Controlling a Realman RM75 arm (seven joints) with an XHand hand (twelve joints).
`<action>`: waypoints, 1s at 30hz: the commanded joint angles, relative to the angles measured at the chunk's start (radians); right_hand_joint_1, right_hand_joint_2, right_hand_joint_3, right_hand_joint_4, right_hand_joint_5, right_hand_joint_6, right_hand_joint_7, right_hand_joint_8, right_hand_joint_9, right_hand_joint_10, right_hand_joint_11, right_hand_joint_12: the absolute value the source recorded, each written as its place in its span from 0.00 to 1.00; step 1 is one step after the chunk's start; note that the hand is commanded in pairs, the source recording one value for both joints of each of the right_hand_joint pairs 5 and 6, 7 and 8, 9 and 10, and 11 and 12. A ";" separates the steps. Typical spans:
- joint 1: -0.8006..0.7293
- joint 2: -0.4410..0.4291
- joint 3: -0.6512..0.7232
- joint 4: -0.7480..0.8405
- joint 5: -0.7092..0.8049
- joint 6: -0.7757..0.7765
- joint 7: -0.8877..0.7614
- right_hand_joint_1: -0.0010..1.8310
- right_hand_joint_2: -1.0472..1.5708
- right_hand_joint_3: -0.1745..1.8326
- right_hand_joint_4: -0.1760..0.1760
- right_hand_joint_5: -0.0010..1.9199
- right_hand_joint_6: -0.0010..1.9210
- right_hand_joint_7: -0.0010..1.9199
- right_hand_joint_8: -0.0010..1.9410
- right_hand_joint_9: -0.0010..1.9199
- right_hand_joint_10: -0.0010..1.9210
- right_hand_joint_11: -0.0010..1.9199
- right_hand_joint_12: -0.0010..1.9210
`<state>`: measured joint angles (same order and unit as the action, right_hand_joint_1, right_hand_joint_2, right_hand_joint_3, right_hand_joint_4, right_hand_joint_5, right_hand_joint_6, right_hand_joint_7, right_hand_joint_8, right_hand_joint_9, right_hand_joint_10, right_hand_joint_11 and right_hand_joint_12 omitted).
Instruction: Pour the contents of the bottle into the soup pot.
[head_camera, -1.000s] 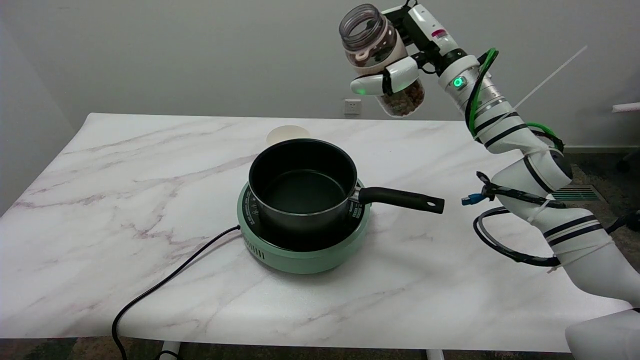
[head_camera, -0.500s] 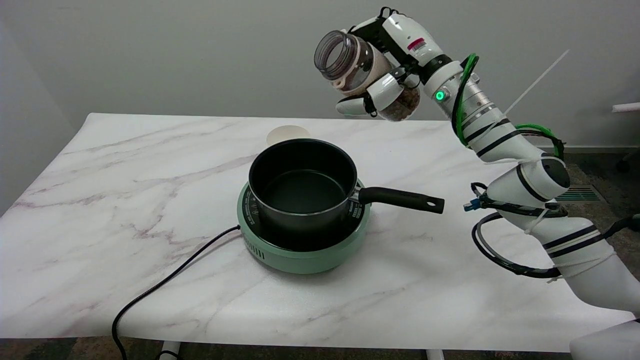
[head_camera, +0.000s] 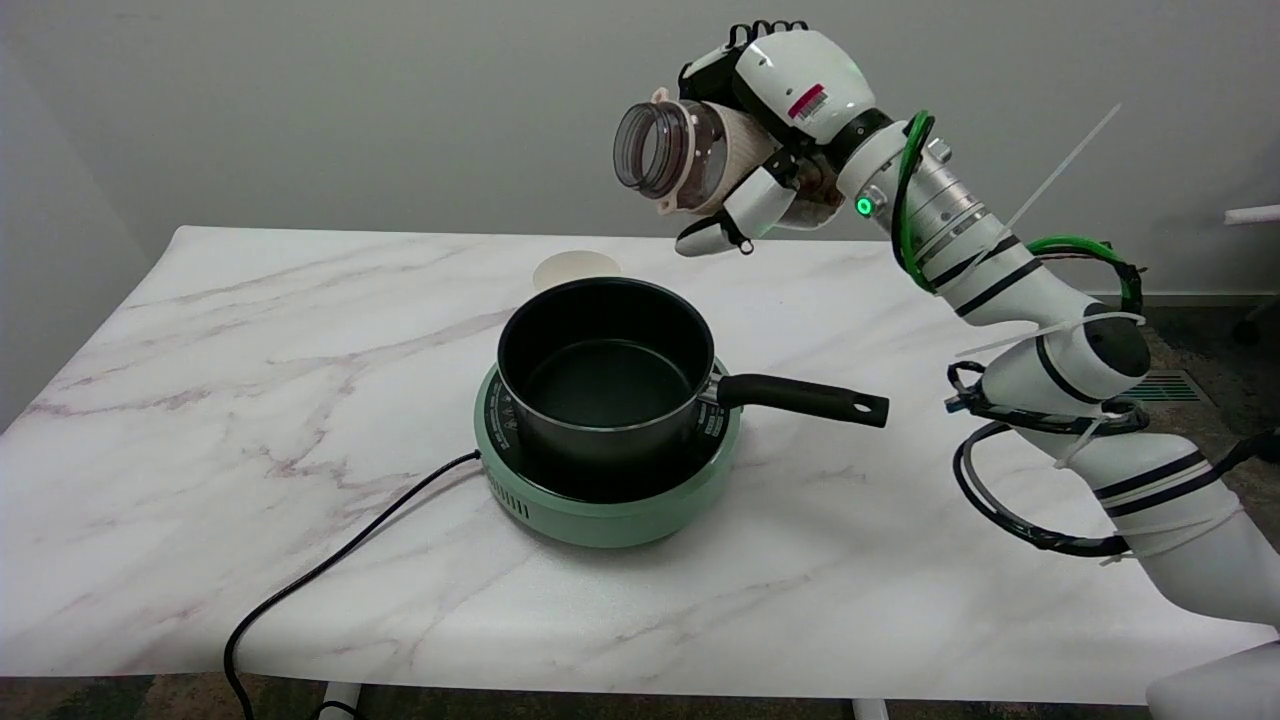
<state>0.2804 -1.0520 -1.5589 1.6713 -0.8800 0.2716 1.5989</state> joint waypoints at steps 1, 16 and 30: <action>-0.001 0.022 0.026 0.023 -0.072 0.072 -0.205 0.67 0.92 0.30 0.50 0.96 0.96 0.88 0.87 0.86 0.86 0.73 0.73; -0.064 -0.051 0.023 0.061 0.041 0.077 -0.506 0.62 1.00 0.27 0.50 1.00 1.00 0.90 0.89 0.89 0.89 0.77 0.77; -0.056 -0.041 0.026 0.000 0.248 0.146 -0.673 0.62 1.00 0.27 0.50 0.98 0.98 0.89 0.88 0.88 0.88 0.75 0.75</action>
<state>0.2347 -1.0811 -1.5357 1.7079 -0.8035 0.3503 1.1362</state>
